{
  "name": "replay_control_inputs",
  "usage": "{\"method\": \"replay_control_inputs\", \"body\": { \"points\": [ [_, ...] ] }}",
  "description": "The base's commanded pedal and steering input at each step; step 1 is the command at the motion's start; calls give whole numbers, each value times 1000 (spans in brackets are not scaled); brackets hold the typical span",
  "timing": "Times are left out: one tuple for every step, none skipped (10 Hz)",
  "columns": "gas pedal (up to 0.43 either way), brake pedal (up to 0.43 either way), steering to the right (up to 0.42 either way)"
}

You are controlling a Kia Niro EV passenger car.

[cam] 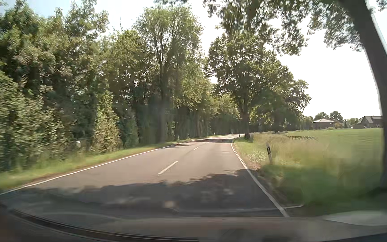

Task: Follow the waypoints while adhering to traffic rules and regulations

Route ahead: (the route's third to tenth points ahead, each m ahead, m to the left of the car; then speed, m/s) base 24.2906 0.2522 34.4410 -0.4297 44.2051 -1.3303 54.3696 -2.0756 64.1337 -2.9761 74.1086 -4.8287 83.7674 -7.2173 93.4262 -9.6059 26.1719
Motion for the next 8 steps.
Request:
{"method": "replay_control_inputs", "body": {
  "points": [
    [311,6,19],
    [311,6,19],
    [311,6,19],
    [311,6,18],
    [311,6,19],
    [311,6,18],
    [311,6,18],
    [311,6,18]
  ]
}}
